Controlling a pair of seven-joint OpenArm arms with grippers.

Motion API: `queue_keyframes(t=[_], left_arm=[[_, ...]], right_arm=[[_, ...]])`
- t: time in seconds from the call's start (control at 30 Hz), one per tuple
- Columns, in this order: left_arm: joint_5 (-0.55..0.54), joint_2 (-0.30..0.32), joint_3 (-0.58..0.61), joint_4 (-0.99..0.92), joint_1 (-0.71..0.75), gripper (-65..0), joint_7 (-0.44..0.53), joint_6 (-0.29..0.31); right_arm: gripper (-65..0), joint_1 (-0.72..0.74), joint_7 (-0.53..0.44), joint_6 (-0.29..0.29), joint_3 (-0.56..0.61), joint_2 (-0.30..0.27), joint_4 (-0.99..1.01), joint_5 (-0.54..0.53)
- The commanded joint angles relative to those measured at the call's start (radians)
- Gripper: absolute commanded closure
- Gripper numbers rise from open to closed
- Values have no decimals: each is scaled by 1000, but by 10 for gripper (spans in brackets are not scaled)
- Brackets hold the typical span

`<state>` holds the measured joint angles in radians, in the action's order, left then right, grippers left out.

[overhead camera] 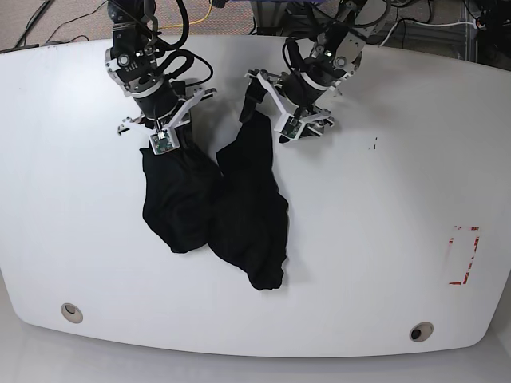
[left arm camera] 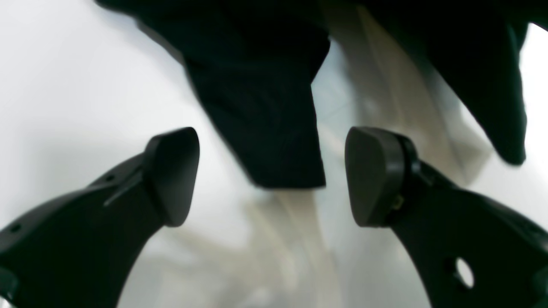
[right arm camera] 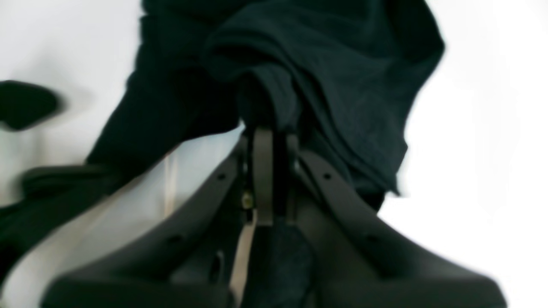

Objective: Layout the t-shirt on the table in an organized manner, then fold the t-shirt properly
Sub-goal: 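Move the left gripper to the other shoulder and grasp it, then lift the shirt with both grippers and spread the shoulders apart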

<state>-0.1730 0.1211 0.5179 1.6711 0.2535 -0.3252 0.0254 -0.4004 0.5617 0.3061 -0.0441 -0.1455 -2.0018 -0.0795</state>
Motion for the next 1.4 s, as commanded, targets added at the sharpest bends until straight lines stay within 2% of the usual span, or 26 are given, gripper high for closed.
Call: queue_keyframes(t=[0.0,0.3,0.53,0.63,0.77,0.87,0.9,1.13,1.37], left_arm=[[0,-7,26,-42,-41,-504,22,3],[2,-7,101,-173,-148,-500,-4,-6],[2,-4,141,-188,-196,-489,-73,-64],[2,-2,149,-188,-207,-414,-91,-72],[2,-1,144,-188,-211,-179,-105,-100],[2,-1,143,-190,-211,-40,-105,-112],[2,1,143,-190,-211,-13,-105,-115],[0,51,132,-188,-211,0,-105,-118],[-7,127,3,-134,-193,0,-104,-106]], right_arm=[[-6,2,-27,-3,-1,-4,-23,-6],[-6,-16,-35,-3,-1,-4,-26,-6],[-6,-21,-67,-3,-1,-4,-30,-6],[-6,-21,-70,-3,-1,-4,-30,-6],[-6,-21,-78,-3,-1,-3,-30,-6],[-6,-21,-90,-3,-1,-3,-30,-6],[-6,-21,-93,-3,-1,-3,-30,-6],[-6,-21,-144,-3,-7,-3,-30,-6],[-6,-16,-207,-5,-10,-3,-30,-6]])
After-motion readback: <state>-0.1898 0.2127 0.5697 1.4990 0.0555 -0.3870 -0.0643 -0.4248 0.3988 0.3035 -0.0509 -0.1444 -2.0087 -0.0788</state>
